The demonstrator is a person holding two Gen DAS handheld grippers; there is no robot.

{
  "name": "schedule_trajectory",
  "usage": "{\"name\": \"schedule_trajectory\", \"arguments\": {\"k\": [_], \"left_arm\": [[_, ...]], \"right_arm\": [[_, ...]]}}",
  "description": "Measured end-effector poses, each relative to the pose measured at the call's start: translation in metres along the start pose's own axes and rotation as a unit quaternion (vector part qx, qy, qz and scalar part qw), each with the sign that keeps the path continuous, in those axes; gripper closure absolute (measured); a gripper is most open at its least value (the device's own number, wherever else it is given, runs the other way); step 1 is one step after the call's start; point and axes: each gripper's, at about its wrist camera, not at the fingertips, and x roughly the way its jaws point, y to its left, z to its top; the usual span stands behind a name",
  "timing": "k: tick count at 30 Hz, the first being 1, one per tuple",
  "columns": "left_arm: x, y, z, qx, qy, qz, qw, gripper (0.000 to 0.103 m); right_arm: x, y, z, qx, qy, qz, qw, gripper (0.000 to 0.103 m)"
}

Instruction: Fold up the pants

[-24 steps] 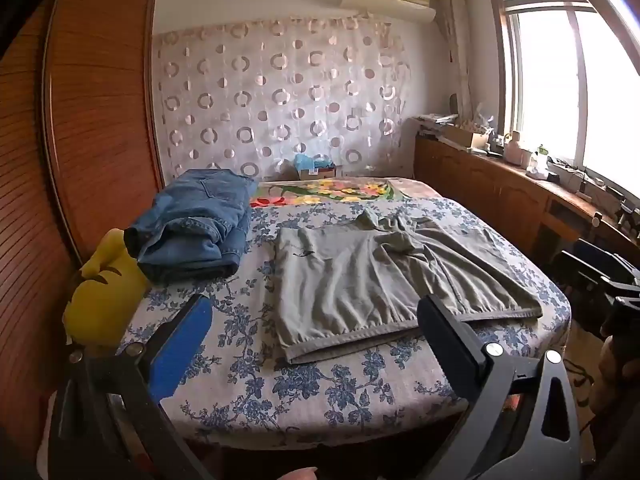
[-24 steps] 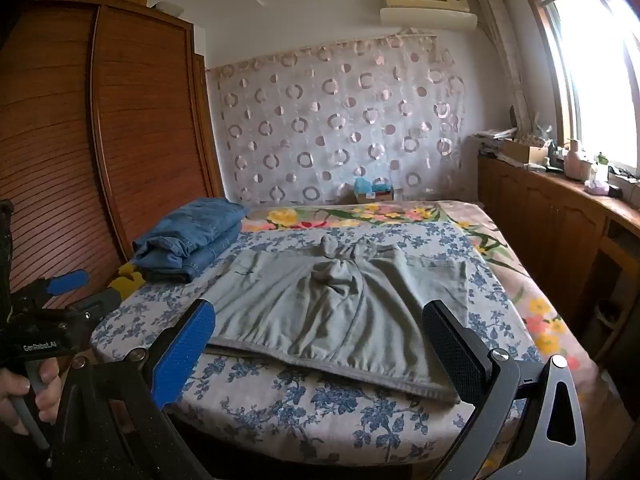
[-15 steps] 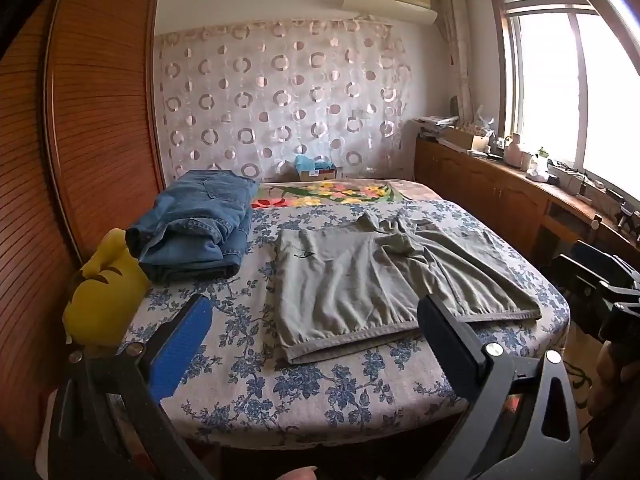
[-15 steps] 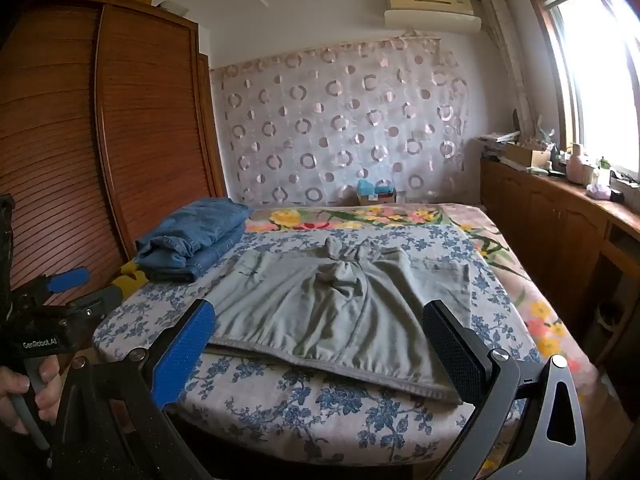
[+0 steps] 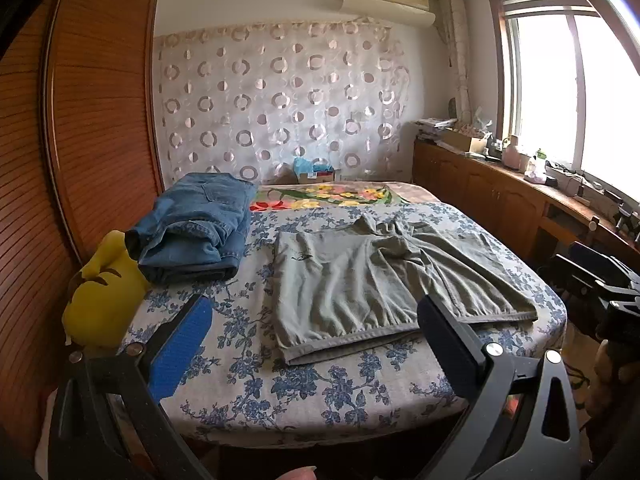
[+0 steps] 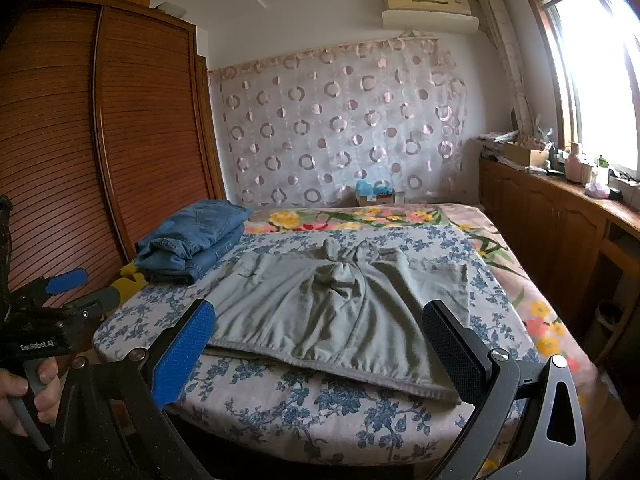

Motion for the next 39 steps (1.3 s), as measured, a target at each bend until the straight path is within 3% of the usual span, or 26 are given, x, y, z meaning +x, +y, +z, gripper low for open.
{"name": "schedule_trajectory", "arguments": {"k": [39], "left_arm": [[-0.0045,-0.0043,0.0045,0.0,-0.004,0.001,1.0,0.0]], "right_arm": [[-0.0031,-0.0017,0.0,0.002,-0.004,0.001,1.0,0.0]]}}
